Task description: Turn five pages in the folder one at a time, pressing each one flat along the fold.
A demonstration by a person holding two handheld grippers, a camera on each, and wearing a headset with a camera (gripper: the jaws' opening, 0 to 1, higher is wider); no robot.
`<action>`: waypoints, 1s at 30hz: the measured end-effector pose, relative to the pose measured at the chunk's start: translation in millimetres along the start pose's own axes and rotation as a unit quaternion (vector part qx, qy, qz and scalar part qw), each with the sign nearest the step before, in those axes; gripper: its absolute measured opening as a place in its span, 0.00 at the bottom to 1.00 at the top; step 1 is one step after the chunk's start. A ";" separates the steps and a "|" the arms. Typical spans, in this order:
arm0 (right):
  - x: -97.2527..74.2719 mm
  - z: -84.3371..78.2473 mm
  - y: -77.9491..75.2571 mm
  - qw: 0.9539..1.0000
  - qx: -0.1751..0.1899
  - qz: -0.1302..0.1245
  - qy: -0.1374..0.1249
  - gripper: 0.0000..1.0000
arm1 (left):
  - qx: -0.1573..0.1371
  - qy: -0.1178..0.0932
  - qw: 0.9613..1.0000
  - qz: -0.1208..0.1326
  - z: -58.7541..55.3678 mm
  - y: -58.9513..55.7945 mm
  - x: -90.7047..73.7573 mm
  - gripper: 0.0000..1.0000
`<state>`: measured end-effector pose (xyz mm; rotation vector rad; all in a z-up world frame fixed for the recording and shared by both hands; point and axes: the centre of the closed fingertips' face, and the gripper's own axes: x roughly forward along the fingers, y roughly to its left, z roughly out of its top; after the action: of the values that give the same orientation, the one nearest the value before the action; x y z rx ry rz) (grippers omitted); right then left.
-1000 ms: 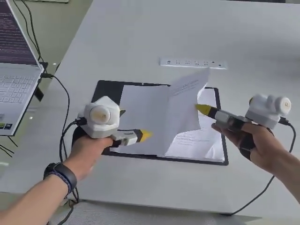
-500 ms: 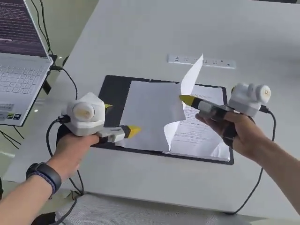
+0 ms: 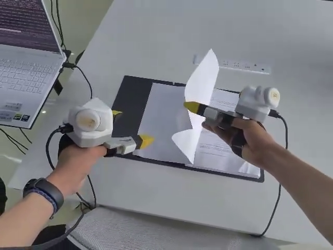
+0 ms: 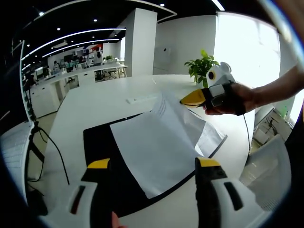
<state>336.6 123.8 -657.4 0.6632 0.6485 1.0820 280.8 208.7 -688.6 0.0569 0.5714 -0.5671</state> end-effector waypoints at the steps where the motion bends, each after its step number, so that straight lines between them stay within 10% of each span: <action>1: 2.6 -1.5 -0.7 1.000 0.001 0.000 0.003 0.00 | -0.002 -0.001 1.000 0.000 -0.6 0.1 -1.5 0.70; 30: 85.8 -67.7 -24.6 0.994 0.055 -0.005 0.099 0.00 | -0.034 0.003 0.999 0.000 -24.1 9.9 -16.8 0.70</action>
<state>328.0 207.0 -731.9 0.6509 0.8864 1.1167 262.4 230.3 -701.1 -0.0058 0.5953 -0.5480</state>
